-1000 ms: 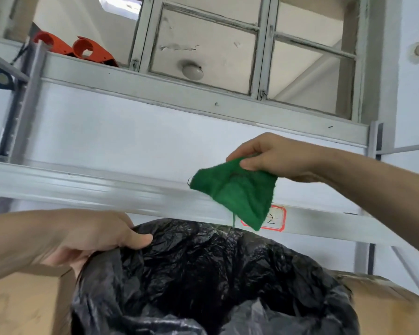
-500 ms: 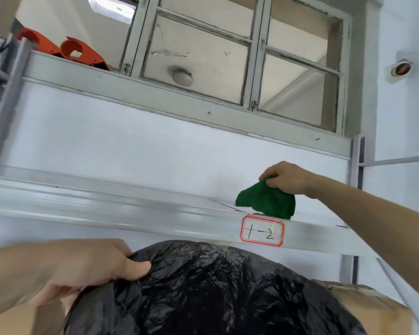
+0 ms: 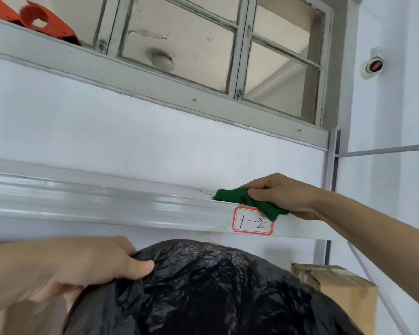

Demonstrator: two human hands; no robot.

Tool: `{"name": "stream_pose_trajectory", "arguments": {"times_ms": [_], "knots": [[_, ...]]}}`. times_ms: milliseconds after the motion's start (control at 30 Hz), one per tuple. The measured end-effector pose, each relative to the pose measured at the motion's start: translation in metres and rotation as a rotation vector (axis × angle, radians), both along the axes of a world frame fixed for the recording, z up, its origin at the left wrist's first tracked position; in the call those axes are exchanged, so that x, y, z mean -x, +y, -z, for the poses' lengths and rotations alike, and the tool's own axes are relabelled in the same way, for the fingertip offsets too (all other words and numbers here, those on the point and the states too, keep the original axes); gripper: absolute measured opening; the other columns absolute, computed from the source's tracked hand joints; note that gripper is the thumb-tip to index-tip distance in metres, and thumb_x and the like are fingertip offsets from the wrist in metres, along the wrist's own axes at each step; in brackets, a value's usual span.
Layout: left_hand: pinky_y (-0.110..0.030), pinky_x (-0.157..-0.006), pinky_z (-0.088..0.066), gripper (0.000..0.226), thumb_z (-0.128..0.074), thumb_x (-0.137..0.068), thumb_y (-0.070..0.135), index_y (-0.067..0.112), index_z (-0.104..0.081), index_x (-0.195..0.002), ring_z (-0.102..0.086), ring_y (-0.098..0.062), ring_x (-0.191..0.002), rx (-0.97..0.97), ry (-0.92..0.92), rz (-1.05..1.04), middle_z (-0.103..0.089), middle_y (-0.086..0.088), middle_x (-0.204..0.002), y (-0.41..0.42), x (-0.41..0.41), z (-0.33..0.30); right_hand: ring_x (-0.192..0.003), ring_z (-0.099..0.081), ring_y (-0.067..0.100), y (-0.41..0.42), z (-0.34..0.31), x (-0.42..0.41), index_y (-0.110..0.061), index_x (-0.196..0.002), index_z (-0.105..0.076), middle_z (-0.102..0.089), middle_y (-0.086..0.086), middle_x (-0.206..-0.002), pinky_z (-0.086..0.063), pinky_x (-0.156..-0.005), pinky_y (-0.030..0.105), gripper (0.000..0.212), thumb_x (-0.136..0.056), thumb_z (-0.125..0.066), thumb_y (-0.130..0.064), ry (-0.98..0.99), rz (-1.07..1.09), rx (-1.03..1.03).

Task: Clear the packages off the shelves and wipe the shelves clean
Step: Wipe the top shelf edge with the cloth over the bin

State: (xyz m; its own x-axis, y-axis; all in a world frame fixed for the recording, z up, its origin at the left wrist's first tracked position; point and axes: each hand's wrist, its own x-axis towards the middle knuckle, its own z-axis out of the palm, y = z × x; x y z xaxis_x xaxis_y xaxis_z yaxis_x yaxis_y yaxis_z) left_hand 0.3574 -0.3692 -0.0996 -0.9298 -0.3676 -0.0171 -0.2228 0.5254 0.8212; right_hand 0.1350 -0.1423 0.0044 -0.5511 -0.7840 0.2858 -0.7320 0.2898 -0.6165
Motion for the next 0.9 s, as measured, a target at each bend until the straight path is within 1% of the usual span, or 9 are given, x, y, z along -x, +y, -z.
{"name": "stream_pose_trajectory", "arguments": {"times_ms": [100,200,267,333,433,567,633,733,900], "knots": [[-0.027,-0.07,-0.058,0.018,-0.068,-0.088,0.022,0.008,-0.078,-0.094,-0.073,-0.029,-0.088,-0.029,0.015,0.016,-0.077,-0.013,-0.09,0.005,0.006,-0.003,-0.09,-0.071,0.018,0.011,0.005,-0.012,-0.018,-0.117,-0.073,-0.076,0.001,-0.105,-0.058,-0.079,0.026,0.026,-0.102,-0.053,-0.011,0.053,-0.053,0.094],[-0.035,-0.074,-0.059,0.013,-0.081,-0.078,0.025,0.012,-0.081,-0.081,-0.074,-0.032,-0.082,-0.093,0.006,0.06,-0.076,-0.018,-0.089,0.011,0.008,-0.007,-0.104,-0.07,0.022,0.013,0.01,-0.017,-0.019,-0.116,-0.074,-0.076,-0.002,-0.107,-0.057,-0.092,0.033,0.025,-0.099,-0.058,-0.01,0.153,-0.07,0.157],[-0.043,-0.083,-0.057,0.046,-0.093,-0.052,0.041,0.013,-0.081,-0.087,-0.073,-0.036,-0.088,-0.101,-0.008,0.121,-0.075,-0.02,-0.094,0.012,0.012,-0.007,-0.107,-0.068,0.021,0.015,0.014,-0.018,-0.023,-0.118,-0.073,-0.075,-0.005,-0.109,-0.055,-0.095,0.034,0.027,-0.1,-0.058,-0.012,0.187,-0.075,0.119],[-0.041,-0.08,-0.058,0.04,-0.089,-0.058,0.038,0.013,-0.081,-0.087,-0.073,-0.036,-0.088,-0.113,-0.002,0.133,-0.075,-0.02,-0.094,0.017,0.013,-0.007,-0.108,-0.067,0.018,0.018,0.02,-0.018,-0.026,-0.123,-0.07,-0.073,-0.007,-0.115,-0.054,-0.097,0.033,0.03,-0.101,-0.056,-0.012,0.181,-0.12,0.07],[-0.049,-0.093,-0.054,0.038,-0.078,-0.067,0.028,0.007,-0.078,-0.099,-0.07,-0.04,-0.097,-0.107,0.001,0.114,-0.073,-0.022,-0.101,0.022,0.014,-0.008,-0.105,-0.069,0.017,0.022,0.025,-0.017,-0.017,-0.128,-0.066,-0.073,0.0,-0.116,-0.056,-0.089,0.026,0.034,-0.097,-0.06,-0.007,0.107,-0.156,0.084],[-0.054,-0.097,-0.051,0.045,-0.071,-0.066,0.033,0.009,-0.076,-0.104,-0.069,-0.04,-0.1,-0.097,-0.017,0.111,-0.073,-0.021,-0.104,0.023,0.016,-0.008,-0.08,-0.072,0.021,0.023,0.004,-0.028,-0.013,-0.104,-0.075,-0.077,0.012,-0.094,-0.062,-0.071,0.03,0.028,-0.082,-0.072,0.005,0.044,-0.11,0.323],[-0.055,-0.098,-0.05,0.04,-0.078,-0.069,0.036,0.012,-0.078,-0.1,-0.07,-0.038,-0.099,-0.066,-0.056,0.13,-0.074,-0.018,-0.103,0.027,0.014,-0.01,-0.084,-0.073,0.025,0.025,-0.008,-0.033,-0.015,-0.097,-0.077,-0.077,0.01,-0.092,-0.062,-0.072,0.032,0.028,-0.077,-0.078,0.003,0.145,-0.093,0.449],[-0.057,-0.098,-0.049,0.043,-0.084,-0.065,0.05,0.016,-0.08,-0.091,-0.073,-0.032,-0.092,-0.026,-0.103,0.127,-0.076,-0.014,-0.097,0.029,0.012,-0.012,-0.09,-0.073,0.016,0.022,0.004,-0.045,-0.025,-0.094,-0.08,-0.078,-0.003,-0.092,-0.061,-0.079,0.03,0.028,-0.069,-0.088,-0.013,0.374,-0.121,0.078],[-0.052,-0.097,-0.052,0.054,-0.082,-0.069,0.046,0.007,-0.075,-0.106,-0.071,-0.035,-0.097,-0.026,-0.091,0.128,-0.074,-0.018,-0.103,0.027,0.016,-0.01,-0.09,-0.07,0.007,0.022,0.031,-0.058,-0.033,-0.093,-0.08,-0.077,-0.009,-0.093,-0.057,-0.084,0.032,0.029,-0.066,-0.091,-0.027,0.429,-0.118,-0.094]]}}
